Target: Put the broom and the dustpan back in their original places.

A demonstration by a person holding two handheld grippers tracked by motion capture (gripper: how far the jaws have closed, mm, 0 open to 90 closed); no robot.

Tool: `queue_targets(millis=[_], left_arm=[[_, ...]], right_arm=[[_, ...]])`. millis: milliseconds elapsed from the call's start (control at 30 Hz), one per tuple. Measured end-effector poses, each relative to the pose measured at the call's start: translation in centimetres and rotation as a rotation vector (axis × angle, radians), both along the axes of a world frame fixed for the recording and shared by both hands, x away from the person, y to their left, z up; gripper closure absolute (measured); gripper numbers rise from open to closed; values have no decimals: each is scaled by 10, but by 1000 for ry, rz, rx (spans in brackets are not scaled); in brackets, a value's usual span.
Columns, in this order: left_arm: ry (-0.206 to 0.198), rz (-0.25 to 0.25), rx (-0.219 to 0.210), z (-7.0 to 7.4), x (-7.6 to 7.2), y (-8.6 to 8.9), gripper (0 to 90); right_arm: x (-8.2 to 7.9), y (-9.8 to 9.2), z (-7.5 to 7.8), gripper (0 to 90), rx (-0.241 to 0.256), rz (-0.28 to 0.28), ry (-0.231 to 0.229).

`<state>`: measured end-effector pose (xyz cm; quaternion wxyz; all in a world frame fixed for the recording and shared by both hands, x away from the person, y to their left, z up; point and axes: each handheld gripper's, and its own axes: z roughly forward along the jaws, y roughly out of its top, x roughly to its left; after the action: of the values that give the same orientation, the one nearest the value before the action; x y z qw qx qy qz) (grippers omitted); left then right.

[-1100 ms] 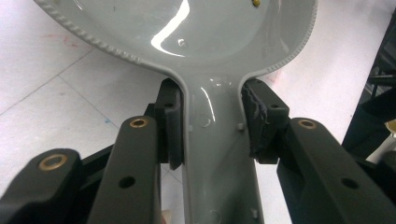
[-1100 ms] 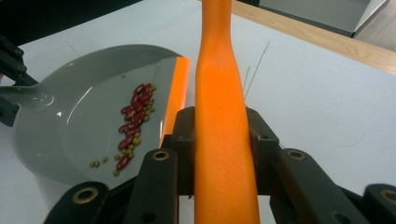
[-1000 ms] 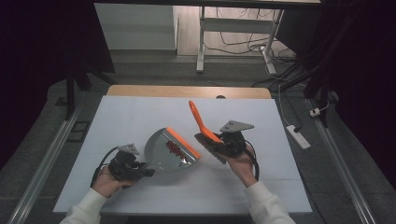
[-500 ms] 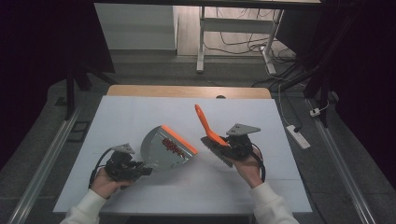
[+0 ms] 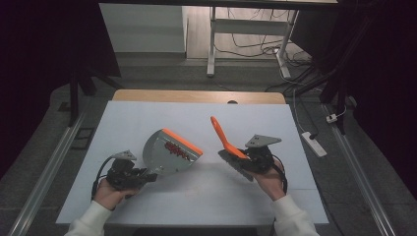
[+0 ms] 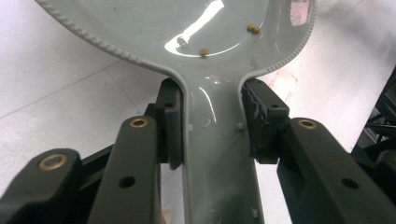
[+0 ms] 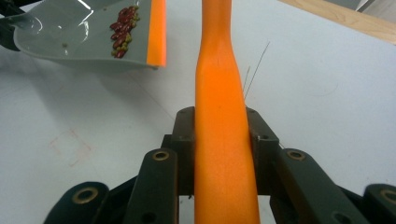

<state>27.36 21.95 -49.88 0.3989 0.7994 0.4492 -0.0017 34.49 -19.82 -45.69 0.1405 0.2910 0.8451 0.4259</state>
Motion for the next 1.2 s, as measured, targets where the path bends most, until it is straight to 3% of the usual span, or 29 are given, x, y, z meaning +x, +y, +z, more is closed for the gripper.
queue_targets(millis=[400,1200], left_arm=[[1,82,-22,-2,-12,7,613],[30,261,-18,-15,-19,21,613]], right_arm=[[-17,-18,-3,703,3,-8,26],[-22,-35,-12,703,9,-49,73]])
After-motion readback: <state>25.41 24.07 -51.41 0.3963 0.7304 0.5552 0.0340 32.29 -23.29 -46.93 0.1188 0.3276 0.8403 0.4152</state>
